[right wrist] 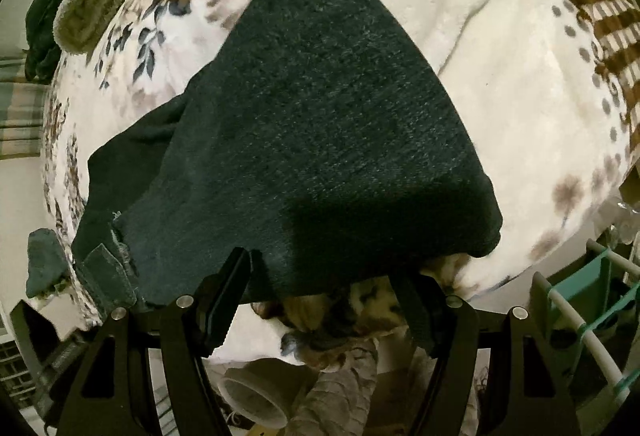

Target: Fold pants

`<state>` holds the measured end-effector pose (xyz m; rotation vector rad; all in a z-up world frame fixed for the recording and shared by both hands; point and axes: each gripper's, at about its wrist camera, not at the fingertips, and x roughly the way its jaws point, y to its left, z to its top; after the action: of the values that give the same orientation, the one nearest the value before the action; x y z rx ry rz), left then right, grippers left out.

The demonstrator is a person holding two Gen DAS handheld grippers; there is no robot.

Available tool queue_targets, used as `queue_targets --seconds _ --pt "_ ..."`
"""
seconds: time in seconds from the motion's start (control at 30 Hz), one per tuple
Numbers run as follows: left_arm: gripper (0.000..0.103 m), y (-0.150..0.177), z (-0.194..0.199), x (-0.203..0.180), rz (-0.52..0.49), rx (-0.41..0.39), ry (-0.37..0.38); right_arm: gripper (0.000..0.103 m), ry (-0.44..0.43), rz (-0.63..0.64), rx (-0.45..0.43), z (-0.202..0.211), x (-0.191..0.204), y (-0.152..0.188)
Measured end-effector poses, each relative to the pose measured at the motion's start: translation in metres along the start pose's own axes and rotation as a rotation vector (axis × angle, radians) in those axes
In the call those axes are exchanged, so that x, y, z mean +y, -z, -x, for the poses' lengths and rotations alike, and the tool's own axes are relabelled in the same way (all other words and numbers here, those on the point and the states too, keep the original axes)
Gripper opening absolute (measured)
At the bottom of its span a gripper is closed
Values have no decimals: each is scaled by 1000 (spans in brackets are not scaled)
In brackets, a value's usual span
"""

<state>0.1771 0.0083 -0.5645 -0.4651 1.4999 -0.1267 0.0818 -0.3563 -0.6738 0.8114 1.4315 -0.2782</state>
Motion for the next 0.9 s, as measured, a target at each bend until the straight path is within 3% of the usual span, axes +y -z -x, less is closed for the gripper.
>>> queue_targets --seconds 0.1,0.27,0.3,0.33,0.37,0.47,0.53,0.57,0.67,0.83,0.87,0.9 --pt "46 -16 -10 -9 -21 -12 37 74 -8 -8 -2 4 -3 -2" --pt "43 -37 -67 -24 -71 110 54 74 -10 -27 -2 8 -5 -5" --pt "27 -36 -71 -29 -98 108 47 74 -8 -27 -4 9 -5 -5" --pt "3 -33 -75 -34 -145 104 30 74 -7 -26 -6 10 -5 -5" --pt "0 -29 -78 -39 -186 112 5 74 0 -24 -8 10 -4 -6" --pt "0 -20 -69 -36 -213 74 -53 74 65 -8 -12 10 -2 -8" --pt "0 -19 -65 -22 -197 55 -93 82 137 7 -12 8 2 -9" --pt "0 -19 -66 -15 -180 64 -96 88 160 14 -15 6 5 -10" --pt "0 -22 -62 -6 -153 67 -79 93 222 37 -12 -2 16 -11" --pt "3 -25 -40 -18 -177 46 -46 94 297 81 -66 -1 37 -6" --pt "10 -25 -35 -18 -179 37 -42 94 300 86 -69 0 40 -5" --pt "28 -26 -29 -17 -179 22 -41 94 299 89 -73 3 44 -2"
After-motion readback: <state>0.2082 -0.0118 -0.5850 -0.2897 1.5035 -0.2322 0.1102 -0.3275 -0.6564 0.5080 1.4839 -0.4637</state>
